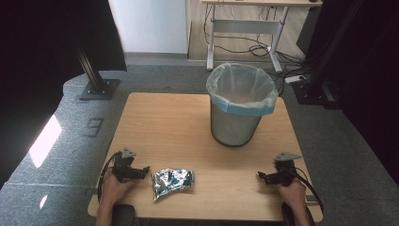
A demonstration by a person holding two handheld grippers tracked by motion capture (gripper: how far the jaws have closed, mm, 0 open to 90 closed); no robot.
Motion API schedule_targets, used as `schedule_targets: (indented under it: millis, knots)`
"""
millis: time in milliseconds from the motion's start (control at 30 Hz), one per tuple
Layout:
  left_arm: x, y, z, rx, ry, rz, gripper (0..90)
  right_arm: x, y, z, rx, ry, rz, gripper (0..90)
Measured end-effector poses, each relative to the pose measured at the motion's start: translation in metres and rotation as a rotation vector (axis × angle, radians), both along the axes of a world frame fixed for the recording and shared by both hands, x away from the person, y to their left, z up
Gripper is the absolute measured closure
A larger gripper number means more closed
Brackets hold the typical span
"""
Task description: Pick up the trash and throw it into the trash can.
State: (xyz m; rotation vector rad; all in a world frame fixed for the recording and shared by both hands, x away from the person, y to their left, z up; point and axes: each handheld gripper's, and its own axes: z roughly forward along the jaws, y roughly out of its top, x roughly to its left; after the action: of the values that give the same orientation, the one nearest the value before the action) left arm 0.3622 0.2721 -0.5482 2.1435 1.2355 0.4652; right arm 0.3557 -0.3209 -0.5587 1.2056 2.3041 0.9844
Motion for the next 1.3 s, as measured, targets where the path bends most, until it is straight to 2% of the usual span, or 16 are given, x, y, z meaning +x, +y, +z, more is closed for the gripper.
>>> schedule_targets:
  millis: [600,867,1100,1200,1300]
  knots:
    - [0.001,0.000,0.000,-0.001,-0.001,-0.010,0.0,-0.003,0.001,0.000,0.000,-0.002,-0.020,0.0]
    - [0.000,-0.002,0.002,0.004,0.017,-0.008,0.0,-0.005,0.002,0.000,0.001,0.000,-0.023,0.0]
    - [0.001,-0.001,0.006,-0.050,0.053,-0.017,0.2,-0.005,0.002,0.000,0.000,0.000,-0.022,0.0]
    - [0.000,-0.003,0.010,-0.036,0.050,-0.030,0.2,-0.005,0.002,0.000,0.000,0.000,-0.022,0.0]
    - [-0.001,-0.005,0.017,-0.052,0.038,-0.030,0.6,-0.005,0.002,0.000,0.001,0.000,-0.022,0.0]
